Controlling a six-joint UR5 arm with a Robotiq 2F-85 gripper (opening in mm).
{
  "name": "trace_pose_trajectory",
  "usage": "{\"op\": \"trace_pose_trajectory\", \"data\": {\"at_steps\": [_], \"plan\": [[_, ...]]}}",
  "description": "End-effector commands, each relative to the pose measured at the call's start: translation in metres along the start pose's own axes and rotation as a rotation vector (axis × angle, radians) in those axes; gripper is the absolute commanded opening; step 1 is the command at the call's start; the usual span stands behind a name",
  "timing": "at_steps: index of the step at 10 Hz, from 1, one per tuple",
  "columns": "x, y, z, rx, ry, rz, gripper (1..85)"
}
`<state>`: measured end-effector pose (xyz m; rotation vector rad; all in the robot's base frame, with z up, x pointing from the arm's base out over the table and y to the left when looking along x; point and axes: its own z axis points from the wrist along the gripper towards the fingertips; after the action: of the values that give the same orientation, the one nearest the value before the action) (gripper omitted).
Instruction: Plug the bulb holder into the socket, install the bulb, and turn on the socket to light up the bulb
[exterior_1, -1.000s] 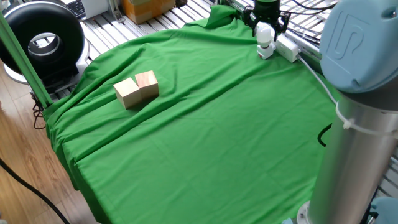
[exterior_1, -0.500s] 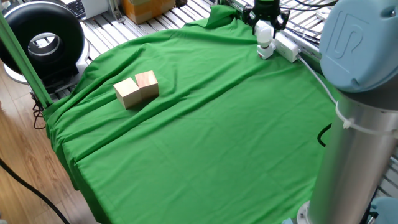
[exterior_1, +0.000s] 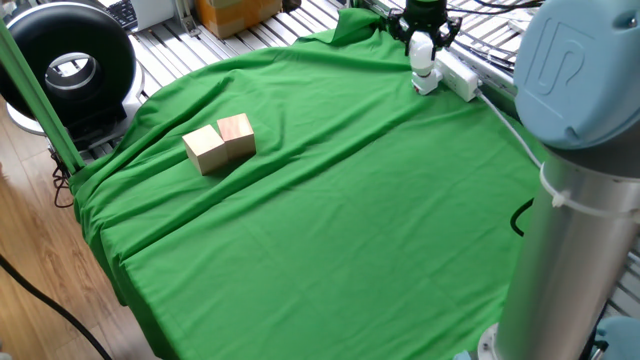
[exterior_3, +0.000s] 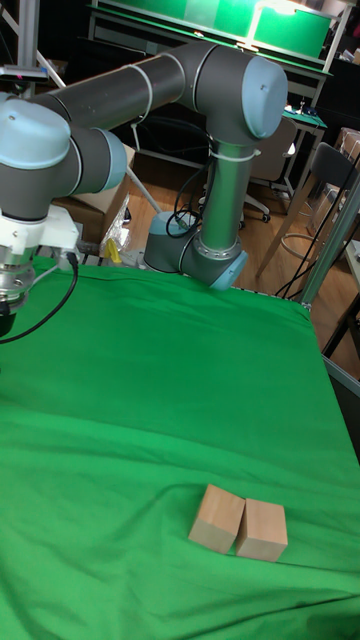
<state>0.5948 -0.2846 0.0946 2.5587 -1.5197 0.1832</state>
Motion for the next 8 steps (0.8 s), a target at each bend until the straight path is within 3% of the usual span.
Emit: {"op": "trace_pose_trajectory", "data": {"at_steps": [1, 5, 8], "plan": [[-0.0002, 0.0012, -0.004, -0.005, 0.013, 0.097, 28.3], [-0.0019, 0.0054, -0.0008, -0.024, -0.001, 0.284, 4.3], [0.0012, 0.0039, 0.0025, -0.033, 0.008, 0.404, 1.0]]}}
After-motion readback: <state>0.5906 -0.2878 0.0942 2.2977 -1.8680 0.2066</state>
